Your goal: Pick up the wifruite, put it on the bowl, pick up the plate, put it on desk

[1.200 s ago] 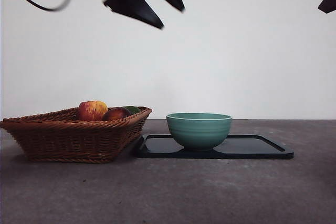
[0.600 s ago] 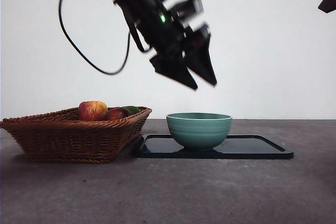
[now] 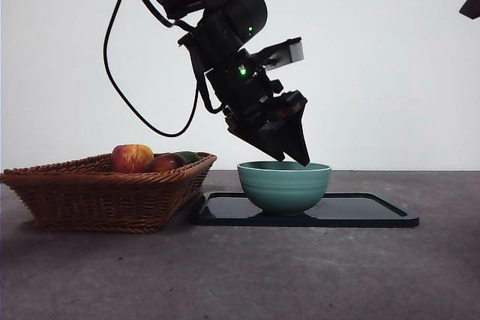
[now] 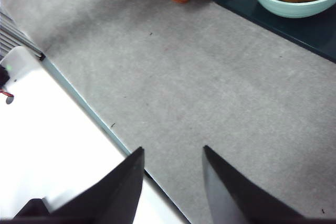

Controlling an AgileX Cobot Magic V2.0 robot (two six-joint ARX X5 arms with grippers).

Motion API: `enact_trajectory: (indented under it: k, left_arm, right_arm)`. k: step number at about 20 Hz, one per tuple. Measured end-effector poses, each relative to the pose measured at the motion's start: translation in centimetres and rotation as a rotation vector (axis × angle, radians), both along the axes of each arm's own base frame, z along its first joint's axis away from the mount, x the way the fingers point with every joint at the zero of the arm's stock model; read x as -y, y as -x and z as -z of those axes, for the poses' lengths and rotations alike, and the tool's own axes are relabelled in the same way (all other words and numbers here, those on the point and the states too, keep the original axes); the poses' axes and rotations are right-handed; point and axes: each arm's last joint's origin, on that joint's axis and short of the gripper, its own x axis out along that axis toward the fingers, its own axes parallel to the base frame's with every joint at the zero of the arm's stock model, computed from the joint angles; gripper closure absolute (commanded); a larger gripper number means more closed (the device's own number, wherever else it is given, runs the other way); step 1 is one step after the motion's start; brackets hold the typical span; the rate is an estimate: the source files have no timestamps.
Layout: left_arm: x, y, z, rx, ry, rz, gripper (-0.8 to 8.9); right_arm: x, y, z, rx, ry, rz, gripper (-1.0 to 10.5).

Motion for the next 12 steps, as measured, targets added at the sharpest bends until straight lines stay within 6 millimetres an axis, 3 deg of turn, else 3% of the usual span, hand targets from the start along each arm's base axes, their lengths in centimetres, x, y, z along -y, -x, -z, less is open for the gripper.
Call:
enact_trajectory:
  k: [4,12]
  left_arm:
    - [0.1,-0.2,1.3,-0.027,-0.021,0.001,5.01]
    - [0.1,-0.1,1.7,-0.036,-0.042,0.016,5.01]
  right_arm:
    - [0.0,0.0,0.0,0.0,0.0,0.0,7.7]
    - [0.0,0.0,0.0,0.001,-0.001,0.0,7.7]
